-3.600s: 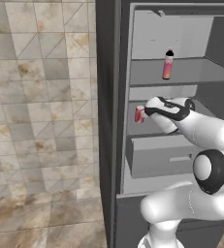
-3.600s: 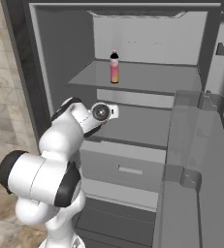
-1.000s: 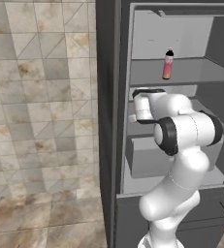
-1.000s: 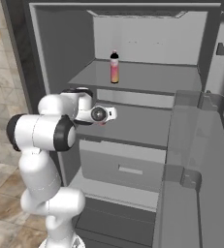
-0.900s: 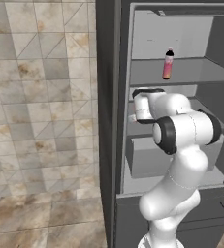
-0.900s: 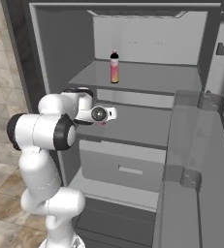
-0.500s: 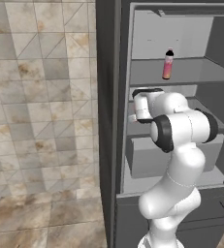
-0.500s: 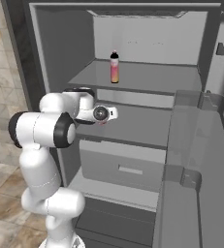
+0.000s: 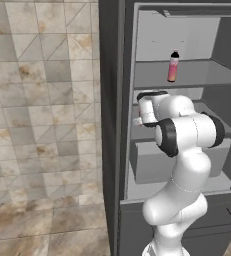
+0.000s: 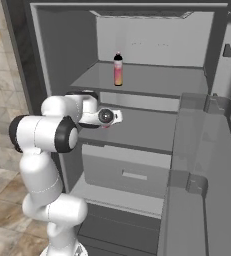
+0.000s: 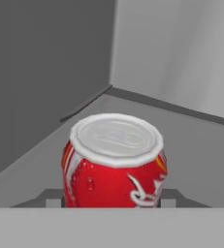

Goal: Open the fridge, grab two sodas, and place both sodas inside the bowl with ice on the dining counter.

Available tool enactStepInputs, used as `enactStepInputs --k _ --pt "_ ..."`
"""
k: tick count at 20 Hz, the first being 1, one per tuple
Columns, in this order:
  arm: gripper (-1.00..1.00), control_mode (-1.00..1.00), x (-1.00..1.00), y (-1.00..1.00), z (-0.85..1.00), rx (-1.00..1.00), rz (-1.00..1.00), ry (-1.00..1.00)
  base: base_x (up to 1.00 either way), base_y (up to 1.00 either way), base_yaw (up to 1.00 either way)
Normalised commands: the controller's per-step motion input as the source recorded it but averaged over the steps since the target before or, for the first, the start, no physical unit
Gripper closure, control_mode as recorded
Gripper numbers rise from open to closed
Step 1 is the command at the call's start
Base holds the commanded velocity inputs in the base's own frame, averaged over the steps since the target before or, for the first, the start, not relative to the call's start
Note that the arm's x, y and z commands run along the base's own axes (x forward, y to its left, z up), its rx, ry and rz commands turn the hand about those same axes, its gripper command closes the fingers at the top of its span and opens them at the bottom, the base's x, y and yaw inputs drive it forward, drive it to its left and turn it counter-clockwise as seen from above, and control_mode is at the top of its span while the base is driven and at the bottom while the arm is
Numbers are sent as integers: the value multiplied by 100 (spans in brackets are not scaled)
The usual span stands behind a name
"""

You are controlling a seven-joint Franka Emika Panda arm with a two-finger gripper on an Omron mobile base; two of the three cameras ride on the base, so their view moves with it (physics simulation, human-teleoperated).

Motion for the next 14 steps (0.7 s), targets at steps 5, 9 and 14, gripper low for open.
enactStepInputs --k 5,9,14 --pt "100 -100 -1 -10 -5 0 0 0 0 0 0" --pt "100 -100 -19 -31 -10 2 0 -2 0 0 0" --pt "100 -100 -46 -61 -14 6 -1 -2 0 0 0"
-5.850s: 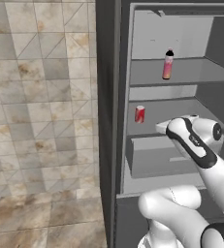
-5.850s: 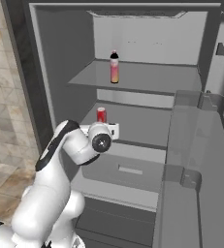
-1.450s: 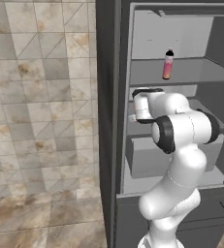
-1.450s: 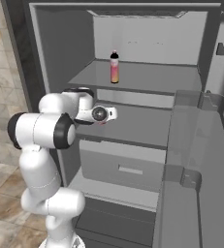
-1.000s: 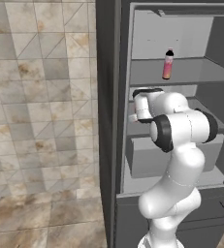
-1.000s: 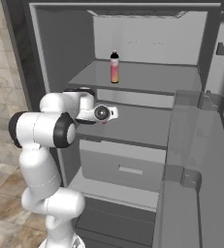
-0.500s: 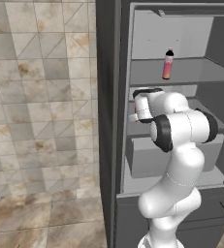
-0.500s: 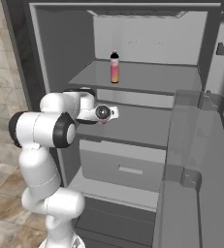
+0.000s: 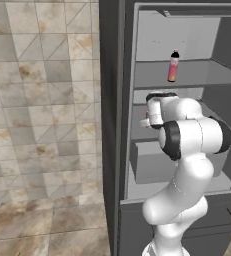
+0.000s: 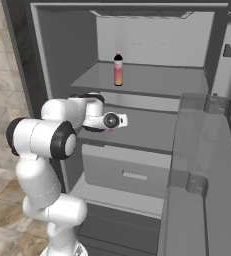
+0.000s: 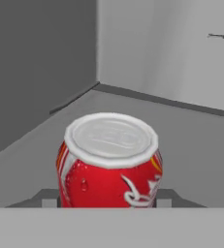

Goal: Open the fridge, grab two sodas, and place both sodas inside the bowl with ice on the dining counter.

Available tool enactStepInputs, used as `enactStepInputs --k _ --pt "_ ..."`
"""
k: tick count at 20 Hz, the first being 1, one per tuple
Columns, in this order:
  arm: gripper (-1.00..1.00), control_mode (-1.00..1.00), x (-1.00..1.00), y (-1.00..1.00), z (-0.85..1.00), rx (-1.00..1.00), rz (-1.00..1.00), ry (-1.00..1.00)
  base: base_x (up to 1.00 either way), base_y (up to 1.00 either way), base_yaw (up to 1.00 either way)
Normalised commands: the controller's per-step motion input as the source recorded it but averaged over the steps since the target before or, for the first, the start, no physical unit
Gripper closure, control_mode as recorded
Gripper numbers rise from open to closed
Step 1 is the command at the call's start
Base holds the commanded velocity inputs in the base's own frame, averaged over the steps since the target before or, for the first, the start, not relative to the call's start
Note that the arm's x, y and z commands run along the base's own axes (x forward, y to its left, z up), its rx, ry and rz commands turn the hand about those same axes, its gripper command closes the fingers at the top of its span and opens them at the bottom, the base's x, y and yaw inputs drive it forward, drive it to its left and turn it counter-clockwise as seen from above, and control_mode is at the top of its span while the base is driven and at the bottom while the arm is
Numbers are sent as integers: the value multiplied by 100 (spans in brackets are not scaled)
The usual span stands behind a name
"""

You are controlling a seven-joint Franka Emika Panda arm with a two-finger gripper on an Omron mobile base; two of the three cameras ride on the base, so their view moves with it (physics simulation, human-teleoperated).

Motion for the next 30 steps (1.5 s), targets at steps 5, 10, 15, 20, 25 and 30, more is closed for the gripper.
enactStepInputs --k 5,10,15,20,25,30 --pt "100 -100 -44 -76 0 7 -1 0 0 0 0" --pt "100 -100 -45 -45 33 4 0 0 0 0 0" --pt "100 -100 -67 -16 35 3 0 0 0 0 0" --pt "100 -100 -85 -5 43 1 0 0 0 0 0" --pt "100 -100 -76 -6 77 3 0 3 0 0 0" --pt "100 -100 -48 -7 97 6 -3 21 0 0 0"
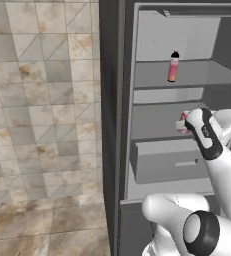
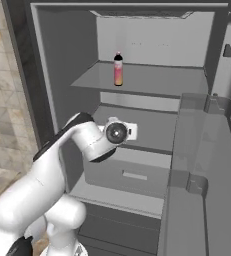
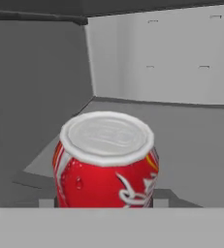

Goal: Open the fridge, grab two sodas, and place both sodas inside the bowl with ice on the dining counter.

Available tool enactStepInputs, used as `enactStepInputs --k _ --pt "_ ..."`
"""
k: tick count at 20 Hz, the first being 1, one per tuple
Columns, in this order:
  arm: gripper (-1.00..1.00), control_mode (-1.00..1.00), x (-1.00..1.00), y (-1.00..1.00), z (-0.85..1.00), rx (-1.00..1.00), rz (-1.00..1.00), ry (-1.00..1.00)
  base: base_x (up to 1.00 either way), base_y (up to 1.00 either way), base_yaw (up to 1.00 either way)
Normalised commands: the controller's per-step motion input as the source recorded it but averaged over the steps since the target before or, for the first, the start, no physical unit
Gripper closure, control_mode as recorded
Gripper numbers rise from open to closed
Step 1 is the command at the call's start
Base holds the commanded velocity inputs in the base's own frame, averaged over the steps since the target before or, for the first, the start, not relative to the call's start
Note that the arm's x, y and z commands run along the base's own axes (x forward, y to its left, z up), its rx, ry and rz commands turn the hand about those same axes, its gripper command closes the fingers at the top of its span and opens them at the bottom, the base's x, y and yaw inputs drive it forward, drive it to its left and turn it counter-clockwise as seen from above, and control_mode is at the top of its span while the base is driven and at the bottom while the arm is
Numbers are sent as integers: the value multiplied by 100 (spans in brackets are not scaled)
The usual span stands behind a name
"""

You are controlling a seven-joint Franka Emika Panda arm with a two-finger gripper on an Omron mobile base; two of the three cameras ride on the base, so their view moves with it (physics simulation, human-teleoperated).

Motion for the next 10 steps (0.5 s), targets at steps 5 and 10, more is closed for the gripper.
enactStepInputs --k 5,10 --pt "100 -100 -45 -5 80 5 -7 33 0 0 0" --pt "100 -100 -81 -9 27 5 -12 23 0 0 0"
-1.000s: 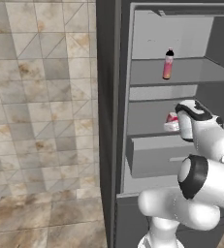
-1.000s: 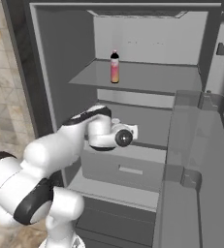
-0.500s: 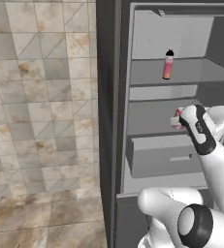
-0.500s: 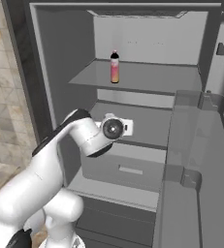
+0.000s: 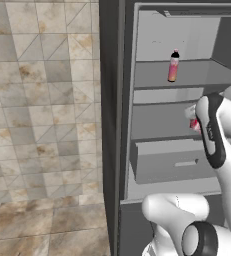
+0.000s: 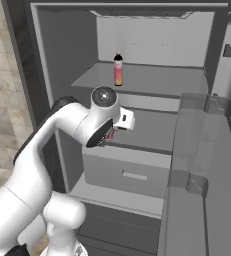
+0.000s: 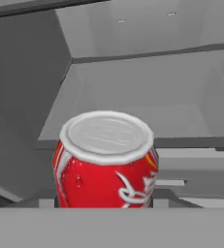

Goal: Open the fridge, grab two sodas, and place both sodas inside the bowl with ice on the dining counter.

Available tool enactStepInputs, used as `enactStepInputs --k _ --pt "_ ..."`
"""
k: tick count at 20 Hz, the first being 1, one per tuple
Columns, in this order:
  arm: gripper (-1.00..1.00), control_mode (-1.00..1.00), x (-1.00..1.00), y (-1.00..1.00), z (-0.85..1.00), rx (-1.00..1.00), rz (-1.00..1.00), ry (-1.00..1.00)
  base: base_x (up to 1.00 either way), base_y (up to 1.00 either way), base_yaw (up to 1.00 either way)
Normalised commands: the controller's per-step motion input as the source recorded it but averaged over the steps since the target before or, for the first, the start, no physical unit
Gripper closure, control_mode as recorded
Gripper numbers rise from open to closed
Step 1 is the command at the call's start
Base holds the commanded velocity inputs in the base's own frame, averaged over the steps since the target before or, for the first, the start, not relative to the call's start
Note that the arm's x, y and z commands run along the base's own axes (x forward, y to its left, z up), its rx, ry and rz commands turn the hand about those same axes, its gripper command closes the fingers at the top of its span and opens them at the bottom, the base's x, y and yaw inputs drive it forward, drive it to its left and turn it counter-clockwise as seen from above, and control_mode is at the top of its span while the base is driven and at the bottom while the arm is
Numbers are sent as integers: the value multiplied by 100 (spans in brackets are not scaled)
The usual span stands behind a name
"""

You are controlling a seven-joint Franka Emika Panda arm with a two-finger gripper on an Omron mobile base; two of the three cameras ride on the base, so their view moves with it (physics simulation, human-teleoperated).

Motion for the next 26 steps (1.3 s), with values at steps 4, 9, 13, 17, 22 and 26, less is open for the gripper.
enactStepInputs --k 4,9,13,17,22,26 --pt "100 -100 -100 -7 17 5 -13 9 0 0 0" --pt "100 -100 -99 0 13 2 -12 0 0 0 0" --pt "100 -100 -89 10 -5 0 -9 -2 0 0 0" --pt "100 -100 -55 20 -12 -3 -2 -4 0 0 0" --pt "100 -100 -40 15 -3 -4 0 -10 0 0 0" --pt "100 -100 -30 28 -2 -8 0 -8 0 0 0"
